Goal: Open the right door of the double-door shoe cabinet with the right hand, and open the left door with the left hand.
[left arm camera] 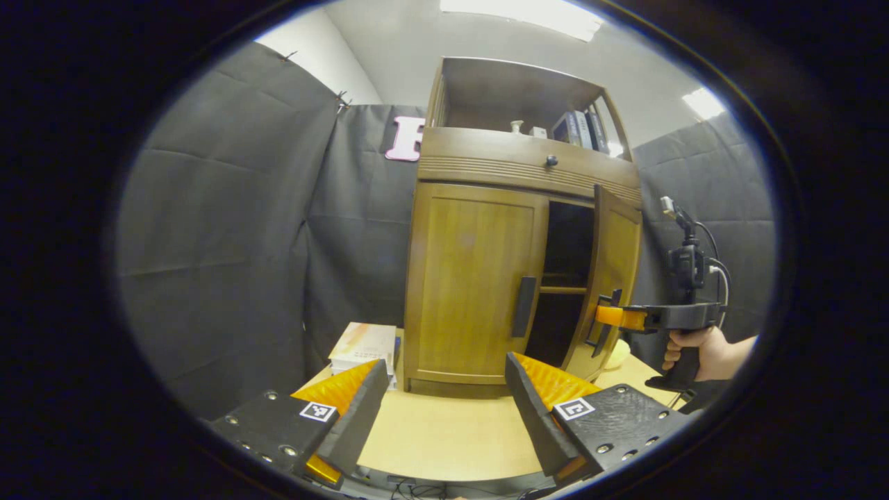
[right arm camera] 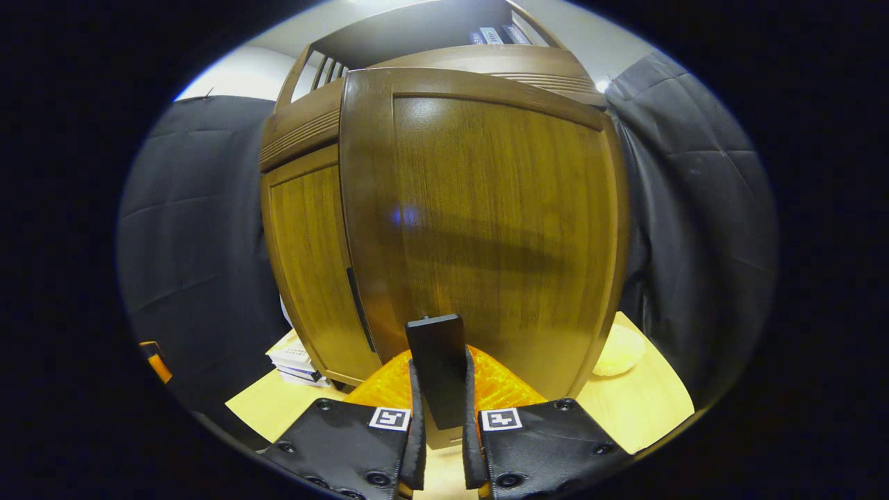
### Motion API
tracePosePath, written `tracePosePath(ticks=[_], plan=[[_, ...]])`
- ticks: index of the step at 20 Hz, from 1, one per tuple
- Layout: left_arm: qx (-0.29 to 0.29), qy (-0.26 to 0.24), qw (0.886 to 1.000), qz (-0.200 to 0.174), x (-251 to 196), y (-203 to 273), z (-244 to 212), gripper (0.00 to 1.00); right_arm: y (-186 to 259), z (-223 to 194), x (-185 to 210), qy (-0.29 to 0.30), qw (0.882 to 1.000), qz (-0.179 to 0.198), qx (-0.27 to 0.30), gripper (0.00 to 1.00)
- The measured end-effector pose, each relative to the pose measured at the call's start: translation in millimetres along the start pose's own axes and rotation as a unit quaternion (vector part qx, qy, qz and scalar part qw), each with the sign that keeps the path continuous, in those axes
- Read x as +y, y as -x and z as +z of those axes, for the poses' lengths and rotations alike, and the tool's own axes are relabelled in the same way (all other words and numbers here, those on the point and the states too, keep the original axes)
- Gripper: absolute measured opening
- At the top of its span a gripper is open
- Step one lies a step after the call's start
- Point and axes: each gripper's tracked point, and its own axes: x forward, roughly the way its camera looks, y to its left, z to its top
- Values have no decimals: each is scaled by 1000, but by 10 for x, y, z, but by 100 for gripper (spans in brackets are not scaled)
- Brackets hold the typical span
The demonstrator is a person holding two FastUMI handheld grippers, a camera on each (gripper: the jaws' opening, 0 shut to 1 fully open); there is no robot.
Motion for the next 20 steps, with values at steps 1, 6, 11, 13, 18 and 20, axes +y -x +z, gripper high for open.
tracePosePath(ticks=[1,6,11,13,18,20], plan=[[1,-5,1000,-5,-20,-22,-14,99,-2,4,4,-2,1000,1,-1,22],[9,-1,1000,-28,-94,-54,-51,99,10,18,-4,-10,1000,-1,-2,23],[10,-12,999,-52,-198,-155,-128,99,10,28,-22,-22,1000,-11,-6,23],[10,-13,998,-60,-264,-184,-116,99,-5,26,-17,-24,1000,-12,-7,23],[10,4,997,-77,-510,-243,-86,99,8,28,-21,-20,1000,-10,-11,24],[10,-1,997,-81,-540,-266,-100,99,21,51,-21,-19,1000,-12,-20,23]])
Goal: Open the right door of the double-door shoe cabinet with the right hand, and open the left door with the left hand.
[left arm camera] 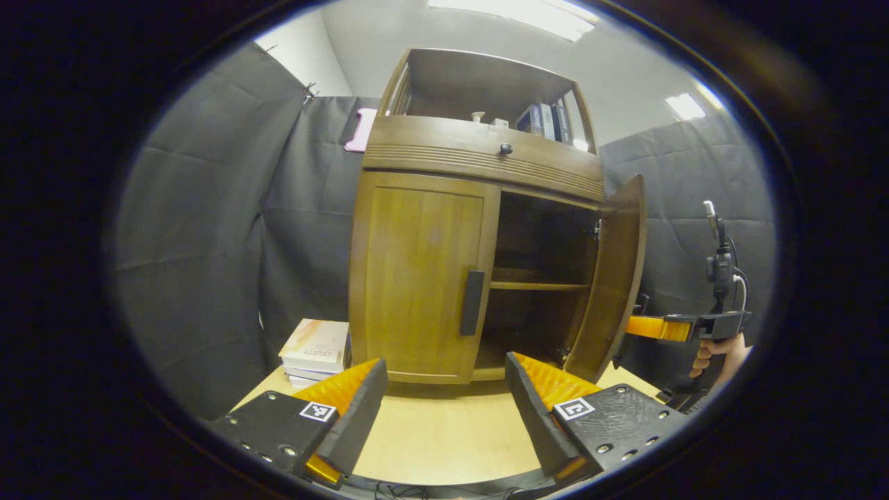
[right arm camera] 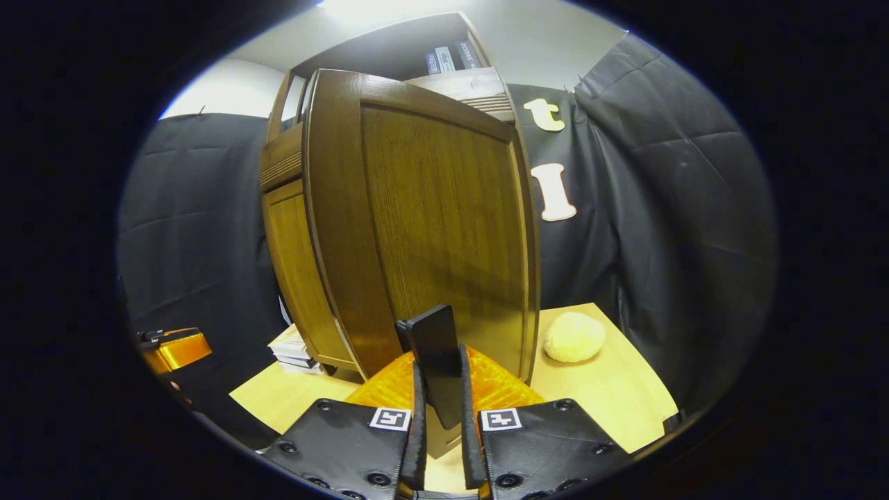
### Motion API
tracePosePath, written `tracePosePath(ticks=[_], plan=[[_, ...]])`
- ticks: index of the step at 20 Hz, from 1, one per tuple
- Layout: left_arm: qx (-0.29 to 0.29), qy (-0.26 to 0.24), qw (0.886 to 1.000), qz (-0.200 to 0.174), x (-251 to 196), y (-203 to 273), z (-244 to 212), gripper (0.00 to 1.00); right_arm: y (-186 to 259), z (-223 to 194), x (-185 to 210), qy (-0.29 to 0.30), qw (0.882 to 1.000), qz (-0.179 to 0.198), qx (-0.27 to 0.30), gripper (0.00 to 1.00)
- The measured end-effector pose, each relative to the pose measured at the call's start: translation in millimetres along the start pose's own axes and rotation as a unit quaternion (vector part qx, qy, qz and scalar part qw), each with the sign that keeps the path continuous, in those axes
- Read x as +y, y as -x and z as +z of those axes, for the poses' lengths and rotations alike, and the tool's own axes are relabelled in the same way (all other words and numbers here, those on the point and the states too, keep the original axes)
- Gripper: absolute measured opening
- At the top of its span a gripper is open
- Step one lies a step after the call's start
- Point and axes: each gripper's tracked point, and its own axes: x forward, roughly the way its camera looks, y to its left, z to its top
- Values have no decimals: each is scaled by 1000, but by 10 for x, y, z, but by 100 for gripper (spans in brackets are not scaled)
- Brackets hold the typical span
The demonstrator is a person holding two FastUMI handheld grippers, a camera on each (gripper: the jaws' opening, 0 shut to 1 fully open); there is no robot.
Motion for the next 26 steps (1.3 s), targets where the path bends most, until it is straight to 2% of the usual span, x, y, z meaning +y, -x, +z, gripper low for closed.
tracePosePath(ticks=[3,9,12,13,14,15,16,17,18,22,23,24,25,26], plan=[[-1,-8,1000,0,-14,7,-19,99,-14,6,-6,1,1000,-6,-9,23],[3,14,1000,4,-132,-70,-16,98,-8,10,-27,9,1000,-28,-9,22],[3,36,999,14,-272,-160,81,96,2,26,-13,8,1000,-24,-3,19],[-2,42,999,21,-314,-184,165,99,3,36,-24,6,1000,-25,1,12],[-3,43,999,30,-351,-197,246,98,-1,15,-26,4,1000,-26,4,10],[-2,42,998,38,-387,-214,310,97,-19,22,-26,2,1000,-27,7,16],[1,39,998,42,-411,-219,351,98,24,29,2,-2,1000,-19,10,13],[0,34,998,45,-449,-227,388,98,34,28,0,-6,1000,-14,10,3],[-1,26,998,50,-501,-237,410,98,33,24,1,-10,1000,-7,8,13],[1,19,996,84,-618,-214,431,98,84,-50,62,-27,999,31,17,15],[-1,20,996,92,-645,-189,445,98,96,-40,58,-25,999,35,14,14],[-1,23,995,98,-671,-169,464,96,108,-40,48,-23,999,38,12,3],[-1,24,994,103,-696,-143,475,98,109,-41,43,-22,999,40,12,3],[-4,23,994,106,-716,-151,494,99,116,-51,37,-20,999,40,10,13]])
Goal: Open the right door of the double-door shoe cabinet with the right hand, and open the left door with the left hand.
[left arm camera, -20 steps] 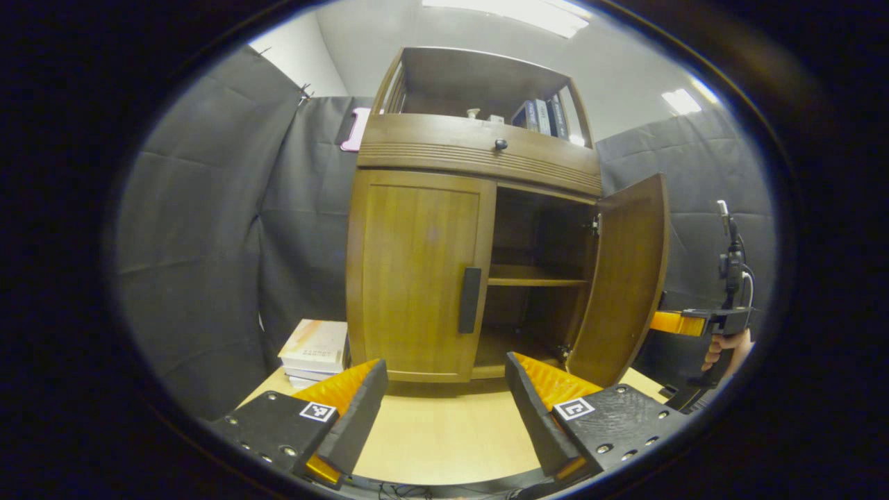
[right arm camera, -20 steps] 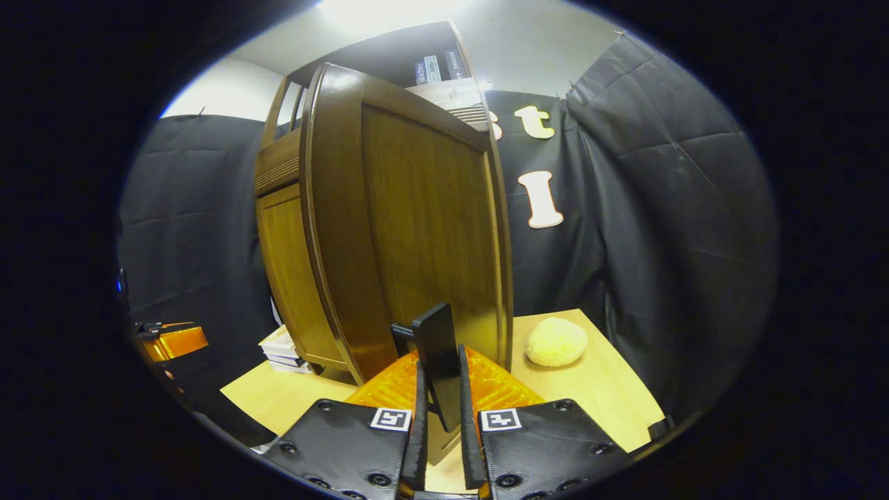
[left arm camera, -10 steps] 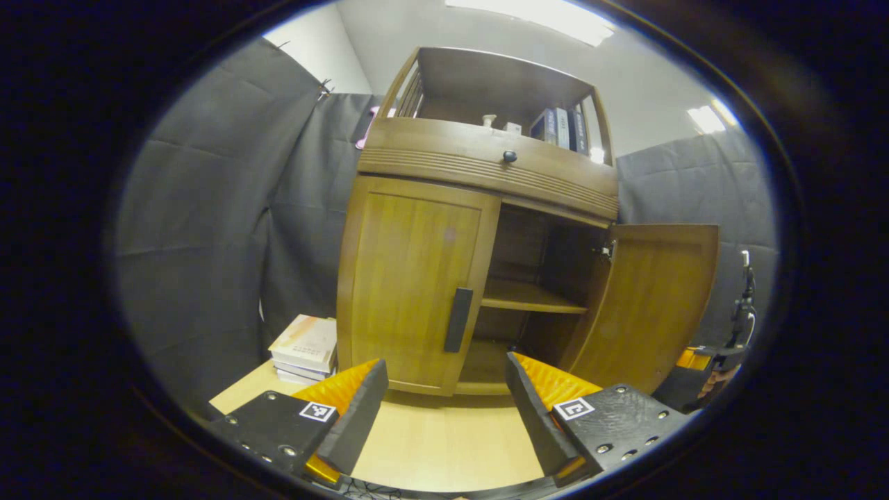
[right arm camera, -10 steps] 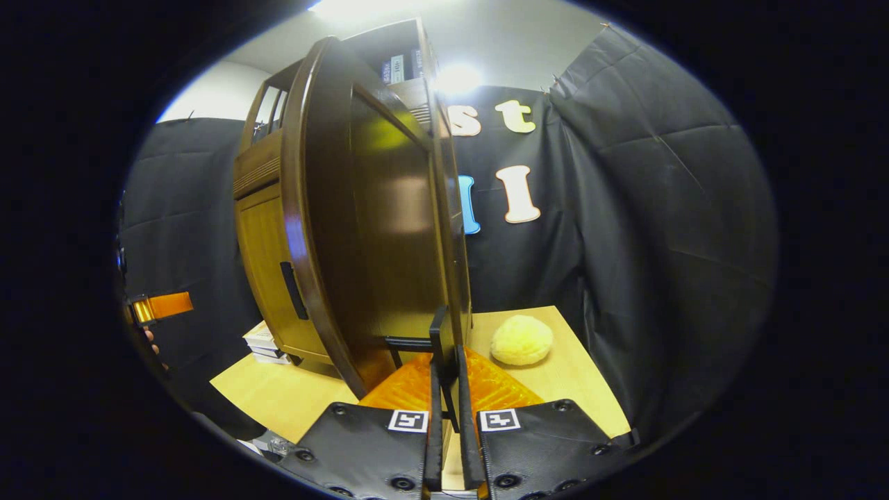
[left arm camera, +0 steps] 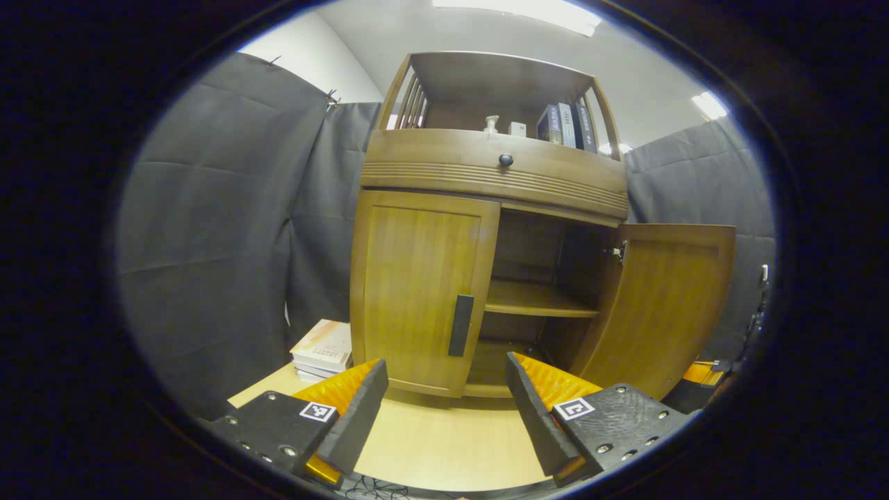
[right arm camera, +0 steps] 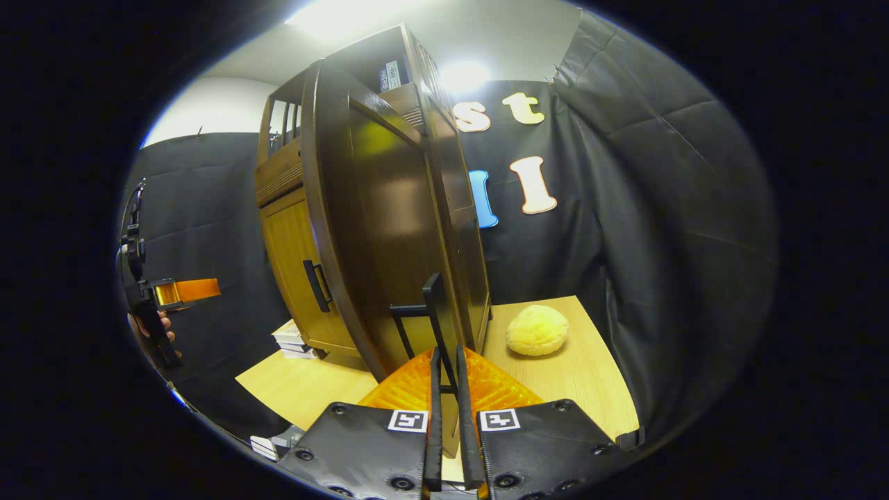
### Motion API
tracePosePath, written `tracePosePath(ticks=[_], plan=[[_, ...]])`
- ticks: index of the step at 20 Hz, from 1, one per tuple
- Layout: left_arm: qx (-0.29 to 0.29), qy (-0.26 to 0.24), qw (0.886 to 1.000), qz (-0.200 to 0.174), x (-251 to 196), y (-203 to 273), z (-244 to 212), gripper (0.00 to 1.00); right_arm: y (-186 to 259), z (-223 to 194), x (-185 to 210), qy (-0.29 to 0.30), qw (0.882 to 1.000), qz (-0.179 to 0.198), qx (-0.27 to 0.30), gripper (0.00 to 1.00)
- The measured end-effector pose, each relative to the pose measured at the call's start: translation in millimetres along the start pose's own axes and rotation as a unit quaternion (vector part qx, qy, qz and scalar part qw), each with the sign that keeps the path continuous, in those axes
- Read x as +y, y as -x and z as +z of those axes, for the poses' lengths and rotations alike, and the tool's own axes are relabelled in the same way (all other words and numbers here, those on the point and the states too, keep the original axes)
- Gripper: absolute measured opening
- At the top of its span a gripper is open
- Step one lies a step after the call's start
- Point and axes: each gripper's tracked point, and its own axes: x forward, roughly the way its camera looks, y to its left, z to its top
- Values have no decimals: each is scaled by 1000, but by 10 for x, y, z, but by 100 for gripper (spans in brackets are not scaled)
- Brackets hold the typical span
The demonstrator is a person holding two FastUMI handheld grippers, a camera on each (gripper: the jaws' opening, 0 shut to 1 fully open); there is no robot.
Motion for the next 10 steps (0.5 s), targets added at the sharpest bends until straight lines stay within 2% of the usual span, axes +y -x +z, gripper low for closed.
tracePosePath(ticks=[2,3,4,7,10], plan=[[-7,-11,1000,15,38,-52,24,98,39,-2,-80,6,1000,-16,-4,16],[-11,-15,1000,24,62,-96,49,98,79,5,-155,8,999,-32,-7,10],[-14,-16,999,29,74,-149,73,98,145,12,-236,8,999,-49,-10,15],[-18,2,999,27,130,-482,142,99,399,-22,-404,-12,996,-90,-11,13],[-25,3,999,19,155,-841,214,99,631,-45,-561,-17,988,-150,-13,13]])
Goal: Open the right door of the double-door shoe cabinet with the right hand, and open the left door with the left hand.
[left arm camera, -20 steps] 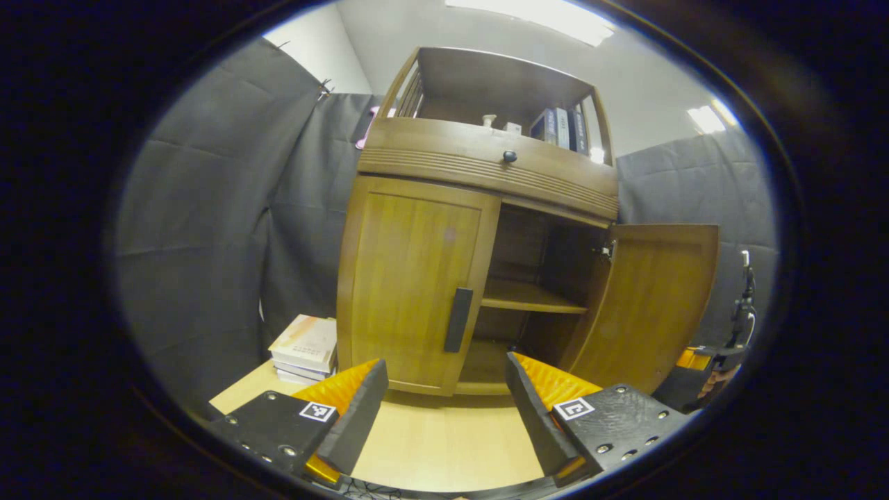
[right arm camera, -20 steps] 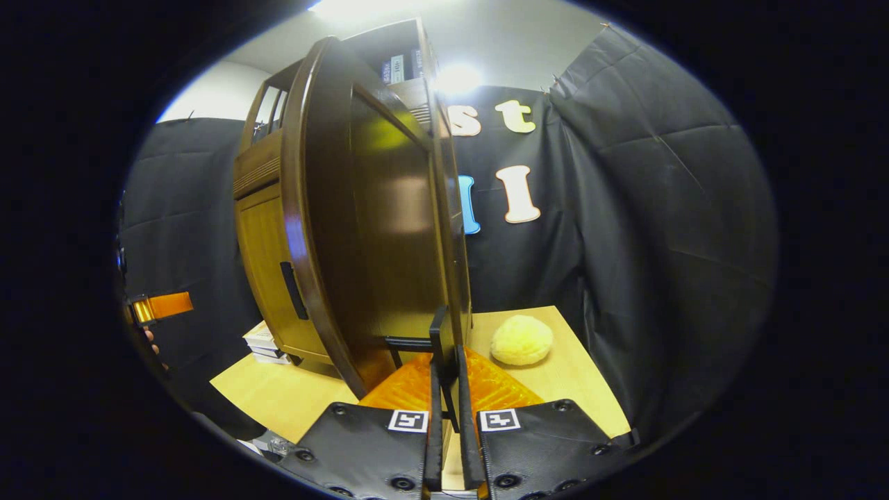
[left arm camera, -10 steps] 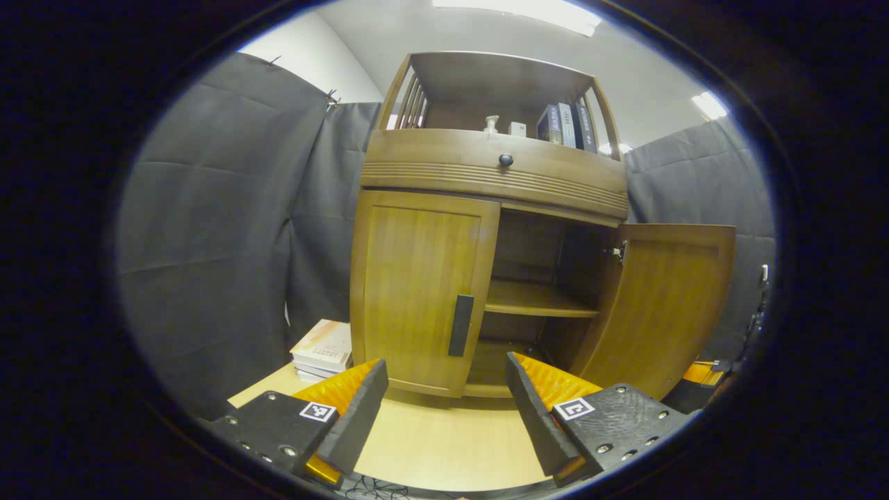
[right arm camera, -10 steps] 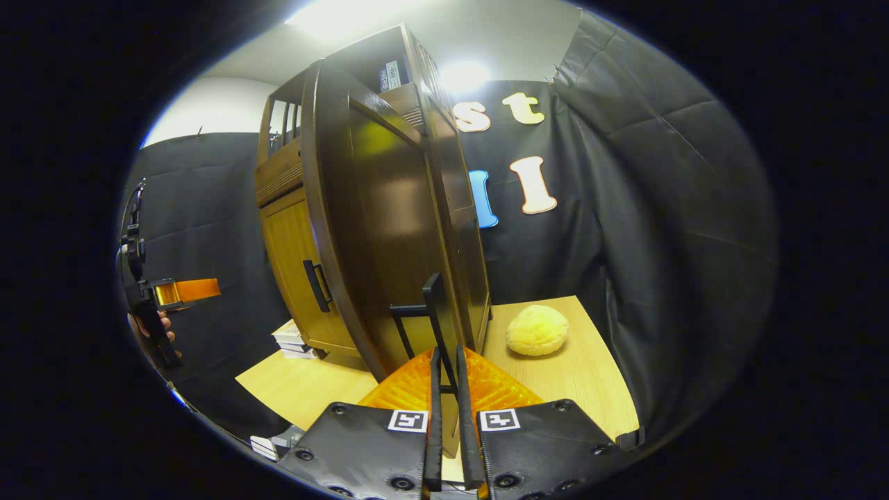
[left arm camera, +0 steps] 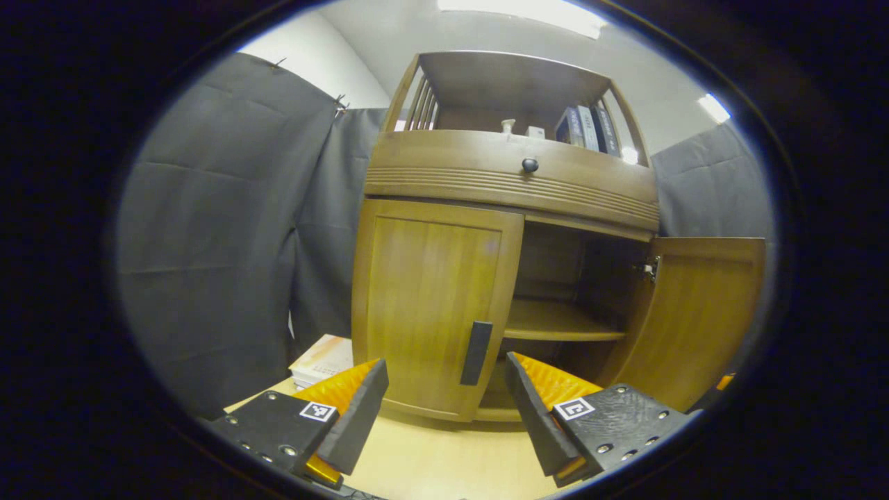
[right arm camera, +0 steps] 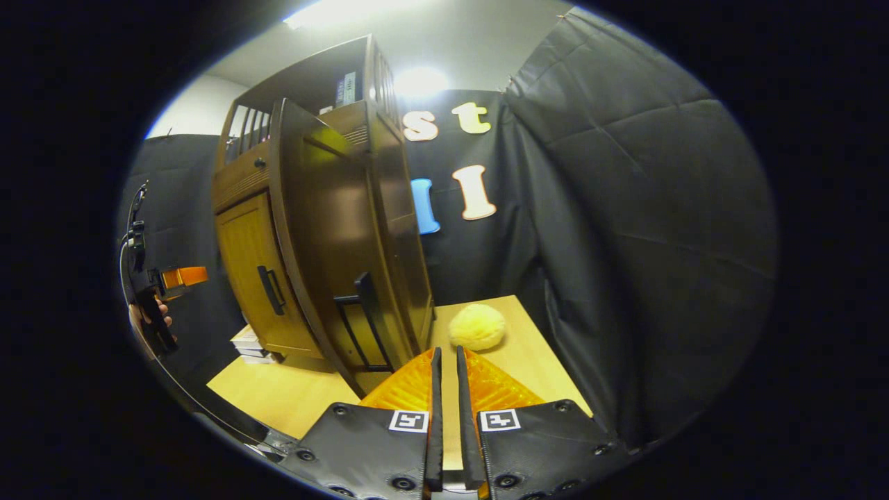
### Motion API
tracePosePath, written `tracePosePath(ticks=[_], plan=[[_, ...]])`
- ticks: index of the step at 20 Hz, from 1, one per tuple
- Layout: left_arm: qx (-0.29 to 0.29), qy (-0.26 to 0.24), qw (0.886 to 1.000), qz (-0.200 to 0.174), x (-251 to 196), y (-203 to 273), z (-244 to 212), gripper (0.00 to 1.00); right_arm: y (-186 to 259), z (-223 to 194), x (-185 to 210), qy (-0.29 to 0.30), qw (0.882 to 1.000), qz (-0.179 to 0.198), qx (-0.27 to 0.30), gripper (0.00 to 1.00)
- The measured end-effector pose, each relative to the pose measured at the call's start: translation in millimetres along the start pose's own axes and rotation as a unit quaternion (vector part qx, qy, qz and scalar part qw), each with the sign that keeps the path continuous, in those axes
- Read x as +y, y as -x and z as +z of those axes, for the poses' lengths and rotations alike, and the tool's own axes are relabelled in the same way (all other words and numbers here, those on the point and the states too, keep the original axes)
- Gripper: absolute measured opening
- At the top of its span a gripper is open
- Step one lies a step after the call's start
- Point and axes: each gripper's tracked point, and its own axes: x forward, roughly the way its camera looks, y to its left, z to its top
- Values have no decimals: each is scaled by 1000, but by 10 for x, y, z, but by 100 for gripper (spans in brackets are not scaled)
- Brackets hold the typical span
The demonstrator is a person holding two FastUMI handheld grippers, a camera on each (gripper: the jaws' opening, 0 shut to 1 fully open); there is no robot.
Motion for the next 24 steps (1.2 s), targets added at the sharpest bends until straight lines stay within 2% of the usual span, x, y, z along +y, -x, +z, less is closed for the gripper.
tracePosePath(ticks=[4,10,11,12,14,15,17,18,20,22,24], plan=[[2,-11,1000,-25,-104,-516,-50,99,163,-52,65,-10,998,-64,-9,13],[13,-28,997,-70,-368,-1179,-310,99,371,-103,329,40,995,-93,4,13],[13,-34,997,-69,-381,-1279,-338,99,371,-102,396,36,995,-92,6,3],[13,-38,997,-72,-410,-1370,-383,99,375,-122,456,32,995,-94,11,25],[14,-46,996,-79,-445,-1562,-465,99,369,-140,591,33,994,-99,14,35],[16,-51,995,-83,-461,-1631,-493,99,396,-134,666,35,994,-99,13,35],[20,-56,994,-91,-519,-1760,-564,99,388,-159,805,31,995,-91,17,76],[18,-57,994,-89,-503,-1804,-576,90,398,-190,840,31,995,-93,19,96],[22,-54,993,-100,-519,-1867,-631,72,386,-221,897,39,994,-98,24,93],[24,-43,993,-108,-544,-1909,-647,72,397,-207,936,42,993,-103,23,93],[25,-24,993,-111,-581,-1935,-643,59,391,-217,982,43,993,-106,25,93]])
